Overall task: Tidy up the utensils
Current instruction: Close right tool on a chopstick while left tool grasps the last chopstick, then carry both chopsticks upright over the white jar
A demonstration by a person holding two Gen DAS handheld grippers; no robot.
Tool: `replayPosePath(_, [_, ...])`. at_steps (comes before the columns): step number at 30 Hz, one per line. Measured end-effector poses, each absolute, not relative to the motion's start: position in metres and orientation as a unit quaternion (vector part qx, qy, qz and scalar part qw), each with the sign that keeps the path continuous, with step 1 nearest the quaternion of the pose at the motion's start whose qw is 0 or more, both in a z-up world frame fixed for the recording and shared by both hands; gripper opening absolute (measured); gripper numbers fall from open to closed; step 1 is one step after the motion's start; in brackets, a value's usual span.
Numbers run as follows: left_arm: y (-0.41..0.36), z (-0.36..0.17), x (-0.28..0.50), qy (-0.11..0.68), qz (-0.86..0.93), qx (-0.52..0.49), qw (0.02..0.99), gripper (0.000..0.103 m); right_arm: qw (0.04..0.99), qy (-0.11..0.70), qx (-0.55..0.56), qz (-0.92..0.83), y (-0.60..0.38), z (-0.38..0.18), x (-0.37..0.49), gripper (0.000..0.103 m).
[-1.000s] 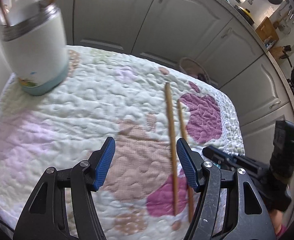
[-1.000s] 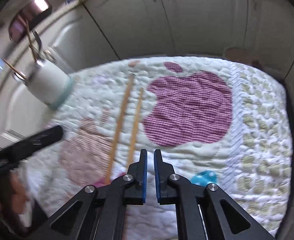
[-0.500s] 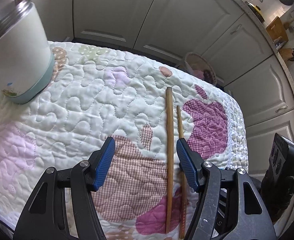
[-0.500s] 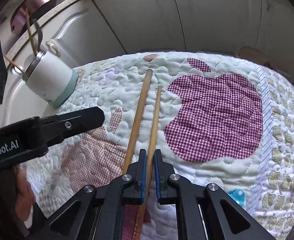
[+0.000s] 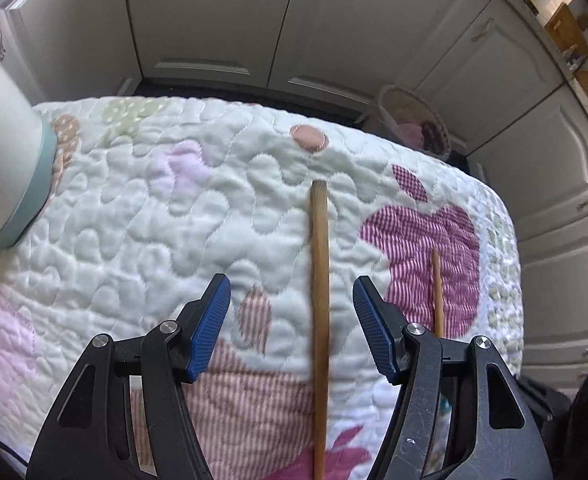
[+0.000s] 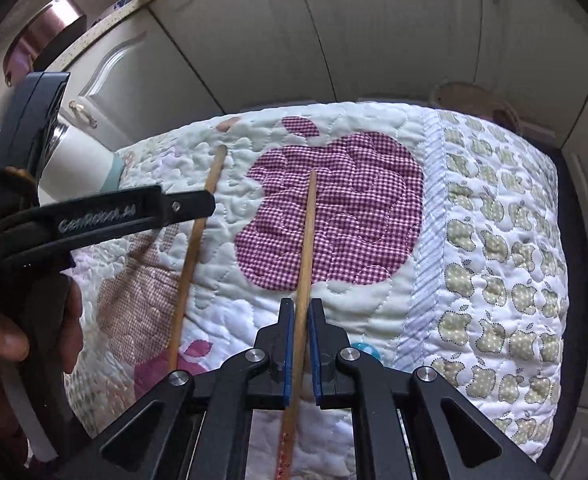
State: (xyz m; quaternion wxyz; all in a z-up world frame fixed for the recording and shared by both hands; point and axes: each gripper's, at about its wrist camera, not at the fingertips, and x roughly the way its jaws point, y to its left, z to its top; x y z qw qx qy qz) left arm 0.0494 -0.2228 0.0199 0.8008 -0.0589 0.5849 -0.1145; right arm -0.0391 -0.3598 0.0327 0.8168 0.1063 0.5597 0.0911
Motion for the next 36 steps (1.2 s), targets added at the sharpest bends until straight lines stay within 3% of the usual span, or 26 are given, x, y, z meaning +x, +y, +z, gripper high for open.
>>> replayPosePath(2, [-0.227, 0.019, 0.053, 0.583, -0.111, -0.052, 0.803, 0.064, 0.816, 0.558, 0.118, 0.093, -0.364, 0.032, -0.037, 0.014])
replayPosePath(6, [-0.241, 0.018, 0.056, 0.577, -0.111, -0.016, 0.809, 0.060, 0.816, 0.557, 0.117, 0.096, -0.362, 0.031, -0.022, 0.015])
replayPosePath(7, [-0.245, 0.018, 0.056, 0.574, -0.115, -0.010, 0.811, 0.054, 0.816, 0.558, 0.115, 0.095, -0.361, 0.029, -0.019, 0.015])
replayPosePath(9, [-0.246, 0.018, 0.057, 0.566, -0.118, -0.007, 0.816, 0.017, 0.822, 0.550, 0.112, 0.096, -0.359, 0.028, -0.013, 0.014])
replayPosePath(10, [-0.247, 0.018, 0.058, 0.567, -0.122, -0.013, 0.814, 0.009, 0.822, 0.551, 0.110, 0.092, -0.360, 0.028, -0.011, 0.007])
replayPosePath(18, [-0.208, 0.036, 0.039, 0.561, -0.174, -0.095, 0.804, 0.007, 0.835, 0.518, 0.142, 0.123, -0.371, 0.064, -0.032, 0.006])
replayPosePath(36, [-0.138, 0.151, -0.053, 0.447, -0.221, -0.075, 0.864, 0.007, 0.873, 0.433, 0.085, 0.207, -0.310, 0.164, -0.084, 0.006])
